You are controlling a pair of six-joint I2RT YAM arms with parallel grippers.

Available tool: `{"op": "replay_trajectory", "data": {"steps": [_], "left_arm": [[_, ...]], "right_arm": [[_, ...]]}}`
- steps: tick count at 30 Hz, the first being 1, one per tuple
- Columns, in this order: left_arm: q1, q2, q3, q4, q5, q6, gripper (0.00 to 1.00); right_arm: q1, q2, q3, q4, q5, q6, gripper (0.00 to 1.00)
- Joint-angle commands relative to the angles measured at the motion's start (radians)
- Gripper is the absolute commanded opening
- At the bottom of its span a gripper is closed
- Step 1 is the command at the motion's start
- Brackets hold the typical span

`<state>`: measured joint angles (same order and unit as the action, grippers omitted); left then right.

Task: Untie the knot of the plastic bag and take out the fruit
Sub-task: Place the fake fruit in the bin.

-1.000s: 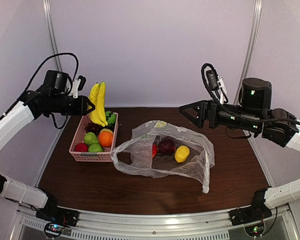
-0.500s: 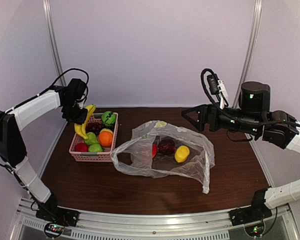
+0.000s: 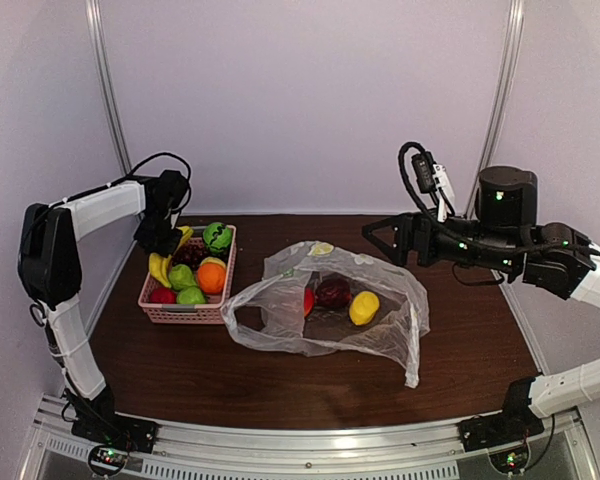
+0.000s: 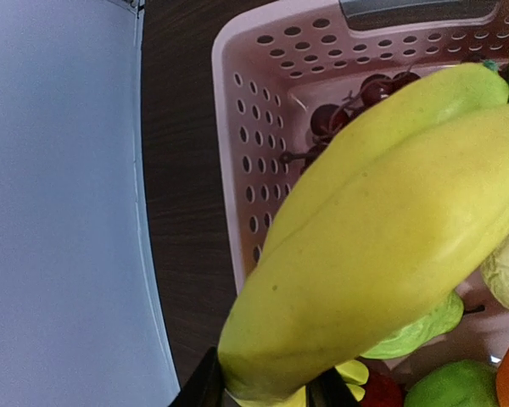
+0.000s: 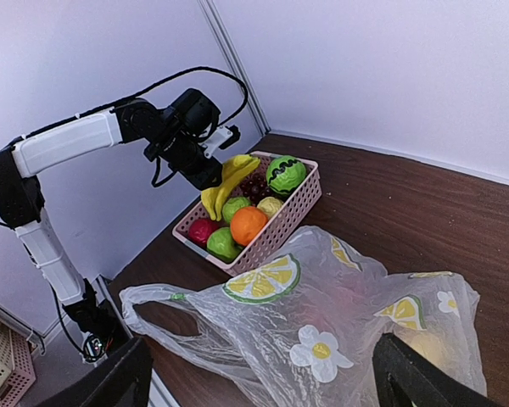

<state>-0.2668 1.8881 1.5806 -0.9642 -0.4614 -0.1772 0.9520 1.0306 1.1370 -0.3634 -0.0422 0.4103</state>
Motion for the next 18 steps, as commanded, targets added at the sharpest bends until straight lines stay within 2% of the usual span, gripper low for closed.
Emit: {"op": "replay_trajectory", "data": {"steps": [1, 4, 13, 18], "left_arm": [[0.014, 0.021, 0.037, -0.013, 0.014, 0.013, 0.32], [0.014, 0.028, 0.039, -0.014, 0.014, 0.013, 0.47], [0.014, -0.007, 0.059, -0.032, 0.04, 0.008, 0.67], [0.011, -0.141, 0.036, -0.009, 0.078, -0.002, 0.78]], "right_arm": [[-0.004, 0.011, -0.008, -0.005, 0.02, -0.005, 0.91], [-0.003, 0.013, -0.006, -0.006, 0.021, -0.007, 0.91], [-0.004, 0.014, -0.004, -0.015, 0.024, -0.011, 0.91], [-0.004, 0.003, 0.0, -0.032, 0.021, -0.038, 0.9]]}}
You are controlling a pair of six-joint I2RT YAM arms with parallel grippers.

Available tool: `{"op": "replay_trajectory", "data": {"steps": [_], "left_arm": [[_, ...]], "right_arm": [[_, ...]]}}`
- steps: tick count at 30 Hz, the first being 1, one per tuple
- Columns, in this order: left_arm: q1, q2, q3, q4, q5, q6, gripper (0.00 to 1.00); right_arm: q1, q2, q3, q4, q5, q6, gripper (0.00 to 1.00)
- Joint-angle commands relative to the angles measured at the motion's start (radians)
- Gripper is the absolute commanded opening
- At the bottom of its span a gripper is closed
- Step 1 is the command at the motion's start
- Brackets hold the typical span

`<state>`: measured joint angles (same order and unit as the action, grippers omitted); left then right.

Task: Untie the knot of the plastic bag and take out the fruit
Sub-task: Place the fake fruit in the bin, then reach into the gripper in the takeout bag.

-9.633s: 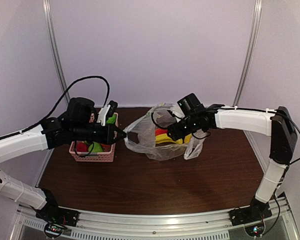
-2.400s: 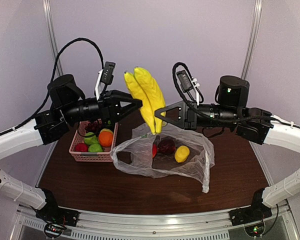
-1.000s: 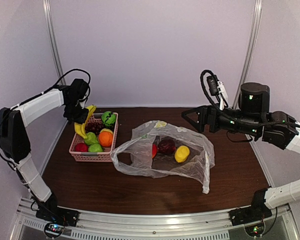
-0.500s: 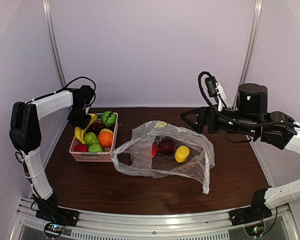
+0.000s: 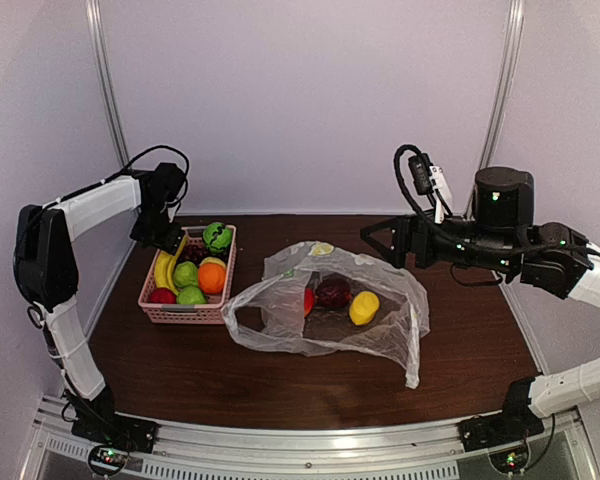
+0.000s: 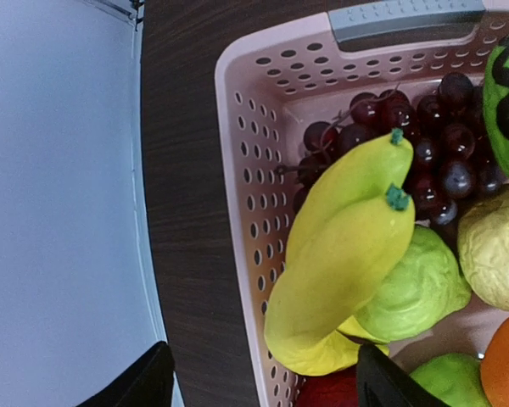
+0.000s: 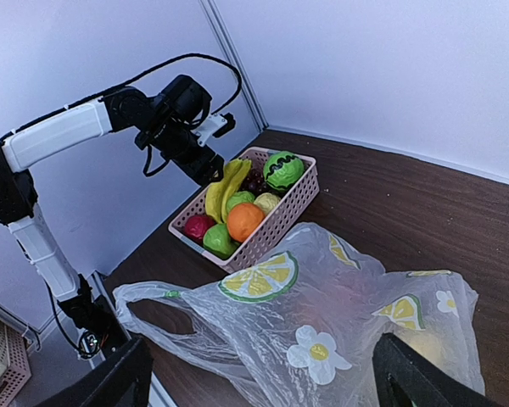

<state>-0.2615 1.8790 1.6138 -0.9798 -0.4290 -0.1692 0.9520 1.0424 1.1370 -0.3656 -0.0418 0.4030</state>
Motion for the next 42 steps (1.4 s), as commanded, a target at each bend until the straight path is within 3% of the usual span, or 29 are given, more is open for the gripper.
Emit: {"op": "replay_trajectory", "data": {"steps": [1, 4, 11, 18, 24, 31, 36, 42], "left_arm": [[0.001, -0.173, -0.01, 0.021, 0.073, -0.005, 0.8], [-0.028, -0.32, -0.077, 0.083, 0.211, 0.02, 0.85], [-0.175, -0.603, -0.268, 0.224, 0.734, -0.004, 0.87], [-0.333, -0.792, -0.492, 0.516, 1.063, -0.244, 0.87], [-0.467, -0.792, -0.57, 0.572, 1.042, -0.292, 0.89], [-0.563, -0.7, -0.568, 0.577, 0.974, -0.286, 0.89], [-0.594, -0.627, -0.533, 0.577, 0.951, -0.279, 0.7], [-0.6, -0.613, -0.526, 0.606, 0.927, -0.289, 0.22]], "right_arm": [[-0.005, -0.011, 0.0, -0.036, 0.017, -0.042, 0.9], [-0.003, -0.017, -0.003, -0.059, 0.0, -0.074, 0.89], [0.028, -0.034, -0.02, -0.074, -0.069, -0.134, 0.9], [0.085, -0.026, -0.046, -0.077, -0.04, -0.147, 0.87], [0.152, 0.008, -0.043, -0.075, 0.006, -0.152, 0.85], [0.242, 0.074, -0.043, -0.096, 0.104, -0.151, 0.71], [0.319, 0.169, -0.023, -0.139, 0.213, -0.172, 0.66], [0.362, 0.28, -0.015, -0.15, 0.259, -0.198, 0.61]]}}
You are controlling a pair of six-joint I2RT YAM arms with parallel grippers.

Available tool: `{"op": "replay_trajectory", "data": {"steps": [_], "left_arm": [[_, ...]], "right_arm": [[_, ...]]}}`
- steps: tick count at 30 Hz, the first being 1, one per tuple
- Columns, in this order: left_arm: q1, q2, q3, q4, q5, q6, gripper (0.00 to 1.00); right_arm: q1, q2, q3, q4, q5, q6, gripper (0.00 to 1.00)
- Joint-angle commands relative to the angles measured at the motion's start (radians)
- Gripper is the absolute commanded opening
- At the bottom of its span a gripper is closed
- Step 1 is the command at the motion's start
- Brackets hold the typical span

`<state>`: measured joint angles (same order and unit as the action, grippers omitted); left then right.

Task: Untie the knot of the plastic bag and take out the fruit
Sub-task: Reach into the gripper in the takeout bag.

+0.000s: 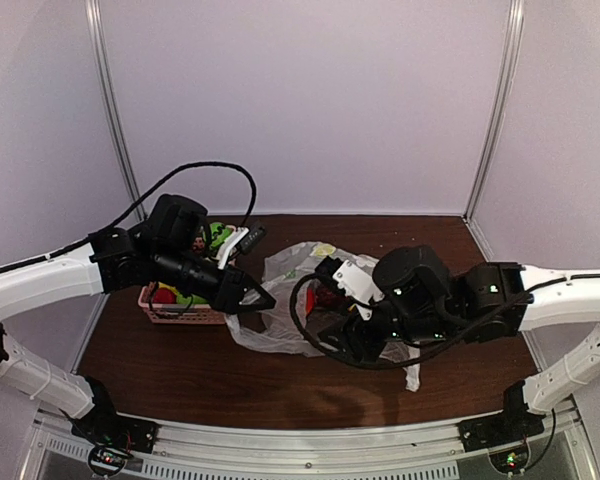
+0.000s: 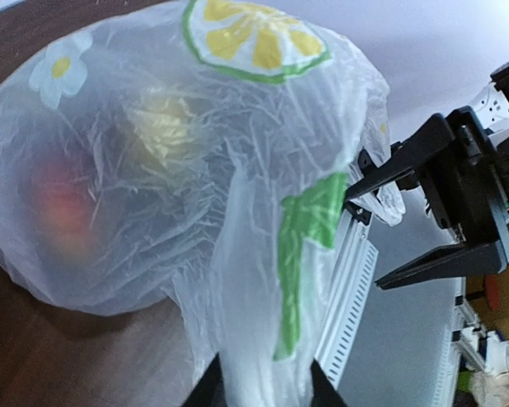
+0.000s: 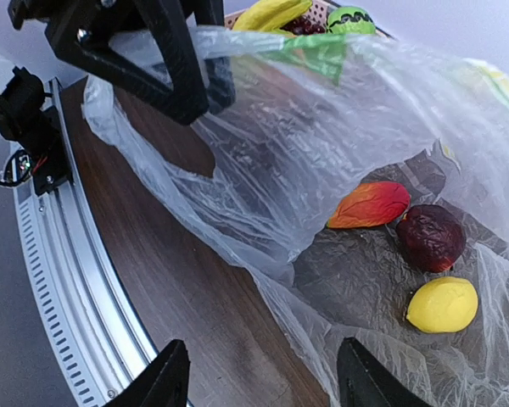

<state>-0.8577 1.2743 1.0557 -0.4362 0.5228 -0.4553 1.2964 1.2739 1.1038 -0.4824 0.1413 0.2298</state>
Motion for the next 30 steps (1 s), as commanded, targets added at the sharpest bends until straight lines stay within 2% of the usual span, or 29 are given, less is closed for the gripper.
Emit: {"op": "replay_trajectory", "data": {"steps": [1, 5, 11, 17, 27, 30], "left_arm": [[-0.004, -0.01, 0.032, 0.063, -0.029, -0.003, 0.16], [-0.004, -0.026, 0.028, 0.063, -0.04, -0.005, 0.0], [-0.004, -0.047, 0.023, 0.062, -0.052, -0.008, 0.0], [-0.004, -0.045, 0.015, 0.061, -0.043, -0.008, 0.0], [-0.004, -0.038, 0.006, 0.065, -0.04, -0.007, 0.0], [-0.003, -0.033, 0.003, 0.064, -0.042, -0.003, 0.0]], "right_arm": [[0.017, 0.066, 0.019, -0.038, 0.082, -0.027, 0.59], [0.017, 0.133, 0.031, -0.094, 0.148, -0.039, 0.54], [-0.002, 0.211, 0.041, -0.163, 0.19, -0.049, 0.5], [-0.099, 0.245, 0.043, -0.171, 0.192, 0.008, 0.49], [-0.238, 0.26, 0.029, -0.001, 0.125, 0.161, 0.52], [-0.252, 0.247, 0.024, 0.075, 0.035, 0.154, 0.53]]}}
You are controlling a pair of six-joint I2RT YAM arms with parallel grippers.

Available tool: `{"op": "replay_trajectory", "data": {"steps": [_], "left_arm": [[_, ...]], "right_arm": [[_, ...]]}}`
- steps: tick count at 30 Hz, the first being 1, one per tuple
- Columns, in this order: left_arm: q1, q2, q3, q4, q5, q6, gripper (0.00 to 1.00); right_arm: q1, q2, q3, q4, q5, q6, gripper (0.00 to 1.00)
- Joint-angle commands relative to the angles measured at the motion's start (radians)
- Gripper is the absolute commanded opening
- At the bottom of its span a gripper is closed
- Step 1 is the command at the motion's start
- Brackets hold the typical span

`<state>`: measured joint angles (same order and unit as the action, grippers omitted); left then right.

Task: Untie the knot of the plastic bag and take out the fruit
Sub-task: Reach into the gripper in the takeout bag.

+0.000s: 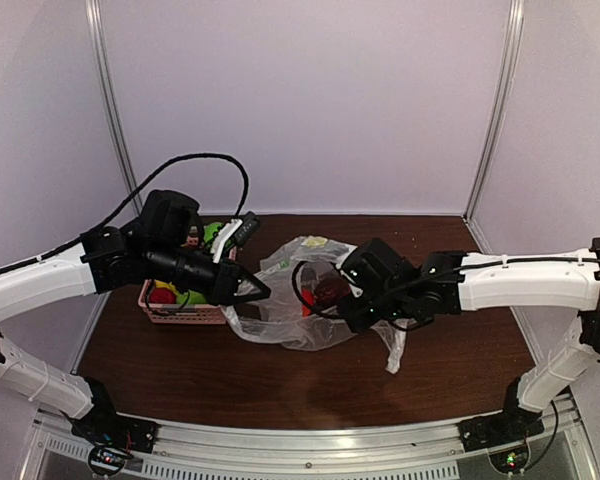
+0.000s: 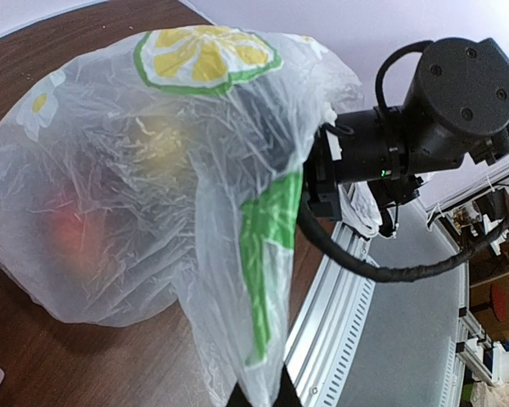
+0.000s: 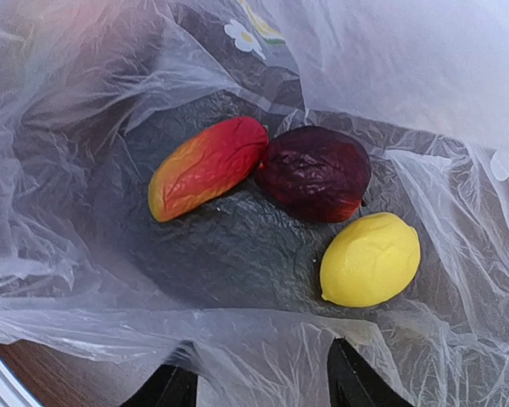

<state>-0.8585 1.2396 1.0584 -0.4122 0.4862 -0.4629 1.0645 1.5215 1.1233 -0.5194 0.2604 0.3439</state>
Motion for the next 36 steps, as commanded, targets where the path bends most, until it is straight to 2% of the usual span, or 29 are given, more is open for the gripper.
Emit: {"op": "replay_trajectory", "data": {"steps": [1, 10, 19, 28, 36], "left_arm": [[-0.003, 0.001, -0.001, 0.039, -0.007, 0.004, 0.0], [-0.004, 0.007, -0.009, 0.037, -0.029, 0.007, 0.0], [-0.004, -0.003, -0.01, 0.037, -0.021, 0.006, 0.0], [-0.004, -0.011, -0.02, 0.05, -0.023, -0.012, 0.0], [-0.004, -0.005, -0.026, 0.055, -0.02, -0.016, 0.0]], "right_arm": [[-0.023, -0.007, 0.008, 0.128, -0.124, 0.038, 0.54], [-0.055, -0.093, 0.033, 0.135, -0.257, 0.009, 0.65], [-0.105, -0.03, -0.022, 0.202, -0.096, 0.094, 0.68], [-0.123, 0.108, -0.007, 0.213, 0.054, 0.083, 0.69], [-0.185, 0.231, 0.009, 0.232, 0.036, 0.094, 0.71]]}}
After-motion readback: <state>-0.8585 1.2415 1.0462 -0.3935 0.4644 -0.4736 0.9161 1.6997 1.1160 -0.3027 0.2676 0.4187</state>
